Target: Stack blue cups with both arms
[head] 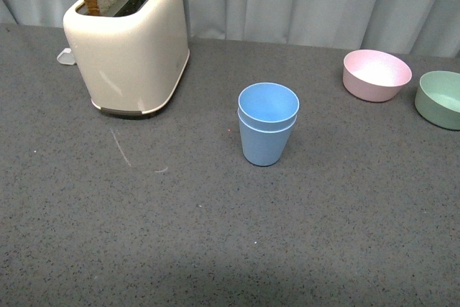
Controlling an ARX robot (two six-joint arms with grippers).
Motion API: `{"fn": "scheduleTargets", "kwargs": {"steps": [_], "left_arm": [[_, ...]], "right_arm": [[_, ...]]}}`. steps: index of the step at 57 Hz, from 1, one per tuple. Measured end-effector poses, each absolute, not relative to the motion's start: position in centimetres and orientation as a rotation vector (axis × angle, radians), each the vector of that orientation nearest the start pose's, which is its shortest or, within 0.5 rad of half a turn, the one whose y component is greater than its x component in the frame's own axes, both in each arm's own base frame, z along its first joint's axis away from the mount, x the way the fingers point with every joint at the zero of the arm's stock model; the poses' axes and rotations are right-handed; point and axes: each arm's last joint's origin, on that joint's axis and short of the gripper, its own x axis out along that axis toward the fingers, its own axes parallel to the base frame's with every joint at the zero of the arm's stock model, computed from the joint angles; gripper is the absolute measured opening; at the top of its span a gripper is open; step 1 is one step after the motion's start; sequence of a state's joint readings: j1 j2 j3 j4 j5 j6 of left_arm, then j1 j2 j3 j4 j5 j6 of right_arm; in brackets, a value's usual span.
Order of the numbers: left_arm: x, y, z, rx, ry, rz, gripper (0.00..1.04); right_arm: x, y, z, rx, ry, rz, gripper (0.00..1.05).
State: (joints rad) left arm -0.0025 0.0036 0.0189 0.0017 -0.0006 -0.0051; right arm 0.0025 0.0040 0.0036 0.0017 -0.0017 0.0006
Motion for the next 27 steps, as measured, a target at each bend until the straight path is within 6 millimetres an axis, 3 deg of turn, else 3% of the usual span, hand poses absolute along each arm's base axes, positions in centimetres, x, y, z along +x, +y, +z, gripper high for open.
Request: {"fn": "scheduleTargets", "kwargs": {"steps": [6,27], "left_arm": [[9.67,-0.03,16.98,-0.005,-0.017,-0.002,0.98],[9.67,-0.03,16.98,-0.005,-0.017,-0.002,0.98]], "right_arm": [[9.77,0.03,16.46,0.002,-0.001,0.004,0.97],[9.77,0.03,16.46,0.001,-0.001,0.004,0.95]]}}
